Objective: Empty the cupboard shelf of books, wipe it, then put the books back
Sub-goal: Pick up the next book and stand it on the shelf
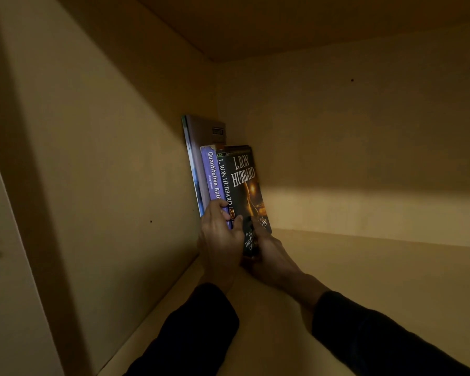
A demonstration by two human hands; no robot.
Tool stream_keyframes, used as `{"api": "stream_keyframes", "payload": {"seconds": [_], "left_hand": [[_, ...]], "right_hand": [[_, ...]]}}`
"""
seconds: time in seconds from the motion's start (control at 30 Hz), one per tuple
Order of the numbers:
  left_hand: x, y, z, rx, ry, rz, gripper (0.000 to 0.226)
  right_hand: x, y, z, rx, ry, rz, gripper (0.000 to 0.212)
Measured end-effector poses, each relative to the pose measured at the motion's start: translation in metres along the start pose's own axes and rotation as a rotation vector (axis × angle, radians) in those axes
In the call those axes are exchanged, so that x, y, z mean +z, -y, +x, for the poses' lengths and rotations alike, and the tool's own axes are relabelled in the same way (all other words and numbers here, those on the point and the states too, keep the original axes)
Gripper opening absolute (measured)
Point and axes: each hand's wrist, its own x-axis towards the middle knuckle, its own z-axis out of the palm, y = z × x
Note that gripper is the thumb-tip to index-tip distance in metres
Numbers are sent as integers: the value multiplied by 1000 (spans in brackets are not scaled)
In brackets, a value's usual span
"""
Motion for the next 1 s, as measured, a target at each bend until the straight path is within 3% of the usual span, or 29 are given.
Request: {"api": "stream_keyframes", "payload": {"seconds": [0.7,1.0], "left_hand": [[1,1,-3,-7,34,-33,31],[-1,1,-10,-23,4,4,43]], "right_hand": [[3,3,-4,7,14,-164,88],[4,12,-11,16,-40,-130,81]]}}
